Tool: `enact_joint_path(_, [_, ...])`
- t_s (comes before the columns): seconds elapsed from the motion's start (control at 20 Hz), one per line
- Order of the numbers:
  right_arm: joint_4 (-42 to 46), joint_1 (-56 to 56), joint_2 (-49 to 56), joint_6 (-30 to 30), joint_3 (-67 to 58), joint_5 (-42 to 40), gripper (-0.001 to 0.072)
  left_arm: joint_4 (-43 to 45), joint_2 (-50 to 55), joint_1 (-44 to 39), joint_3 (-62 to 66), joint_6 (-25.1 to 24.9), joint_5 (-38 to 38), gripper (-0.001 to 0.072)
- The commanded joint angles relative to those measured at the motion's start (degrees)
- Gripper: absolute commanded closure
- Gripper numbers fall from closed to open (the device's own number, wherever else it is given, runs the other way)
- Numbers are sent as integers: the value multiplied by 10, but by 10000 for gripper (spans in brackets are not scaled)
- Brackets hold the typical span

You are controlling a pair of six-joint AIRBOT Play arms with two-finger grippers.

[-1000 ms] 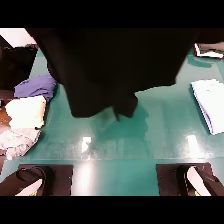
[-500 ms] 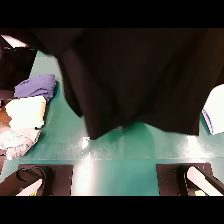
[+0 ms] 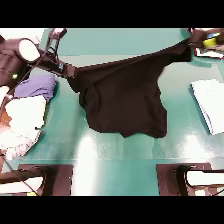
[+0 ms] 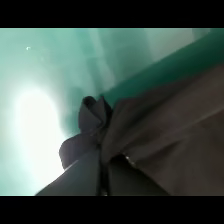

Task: Fold the shirts.

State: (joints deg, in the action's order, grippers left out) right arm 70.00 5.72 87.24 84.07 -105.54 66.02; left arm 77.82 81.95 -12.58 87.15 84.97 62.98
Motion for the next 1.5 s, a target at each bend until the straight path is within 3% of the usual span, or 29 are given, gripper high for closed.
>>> enact_joint_path(0.0, [31,-25,77,29,-28,-40,694,-114,63,59,-7,-29,-66,613])
enact_joint_path(0.05, [31,-23,86,29,-43,-39,668,-118,63,69,-7,-36,-69,311])
enact_joint_path(0.1, [31,-17,92,29,-60,-34,400,-121,62,80,-6,-35,-64,101])
enact_joint_path(0.15, [31,-10,93,29,-74,-20,225,-121,62,92,-1,-35,-45,96])
enact_joint_path(0.25, [30,5,86,29,-99,39,232,-139,62,119,4,-38,26,97])
enact_joint_path(0.4, [30,14,40,13,-52,100,279,-173,62,131,-24,-86,98,97])
enact_joint_path(0.6, [30,8,-40,-9,94,120,280,-262,63,129,-143,-113,19,96])
enact_joint_path(0.75, [30,-9,-91,-18,193,120,280,-340,63,129,-233,-154,-68,97])
enact_joint_path(0.9, [29,-18,-127,-19,261,103,280,-410,63,129,-268,-210,-102,97])
enact_joint_path(1.15, [-10,-13,-180,-19,362,63,280,-421,66,99,-268,-220,-137,97])
enact_joint_path(1.2, [-12,-13,-190,-19,380,57,280,-421,66,91,-268,-219,-144,103])
enact_joint_path(1.25, [-13,-11,-200,-19,396,55,279,-421,66,87,-268,-220,-146,285])
enact_joint_path(1.3, [-13,-6,-207,-19,408,55,280,-421,65,87,-268,-220,-143,560])
enact_joint_path(1.35, [-14,0,-216,-19,420,55,280,-420,65,90,-265,-218,-135,674])
enact_joint_path(1.45, [-14,16,-236,-19,439,55,280,-408,60,107,-240,-207,-58,676])
